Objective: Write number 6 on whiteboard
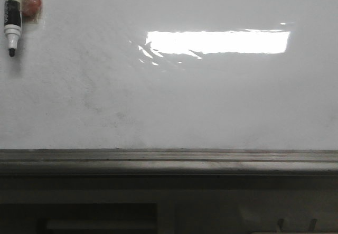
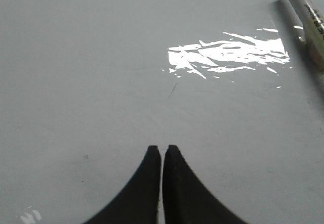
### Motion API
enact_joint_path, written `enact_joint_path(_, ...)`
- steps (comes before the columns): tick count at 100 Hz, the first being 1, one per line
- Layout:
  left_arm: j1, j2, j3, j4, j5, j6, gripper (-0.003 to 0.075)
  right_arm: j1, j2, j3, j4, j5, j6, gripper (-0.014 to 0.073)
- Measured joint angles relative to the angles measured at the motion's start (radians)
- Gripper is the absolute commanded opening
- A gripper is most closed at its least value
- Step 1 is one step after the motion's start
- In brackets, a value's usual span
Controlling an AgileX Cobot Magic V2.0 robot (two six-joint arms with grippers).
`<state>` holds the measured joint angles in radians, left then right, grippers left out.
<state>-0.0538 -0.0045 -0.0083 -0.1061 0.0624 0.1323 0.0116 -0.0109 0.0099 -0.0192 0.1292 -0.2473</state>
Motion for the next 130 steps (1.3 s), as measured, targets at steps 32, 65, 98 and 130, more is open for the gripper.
enact_joint_path(32, 0.000, 0.000, 0.000, 0.000, 0.000, 0.000, -0.0020, 0.000, 0.000, 0.000, 0.000, 0.000, 0.000, -0.0065)
enact_joint_path(65, 0.000, 0.000, 0.000, 0.000, 0.000, 0.000, -0.0020, 0.000, 0.000, 0.000, 0.000, 0.000, 0.000, -0.0065)
enact_joint_path(98, 0.000, 0.000, 0.000, -0.002, -0.006, 0.000, -0.0020, 0.000, 0.000, 0.000, 0.000, 0.000, 0.000, -0.0065)
enact_joint_path(130, 0.000, 0.000, 0.000, -0.229, -0.014, 0.000, -0.0020, 0.000, 0.000, 0.000, 0.105, -0.079, 0.000, -0.0065)
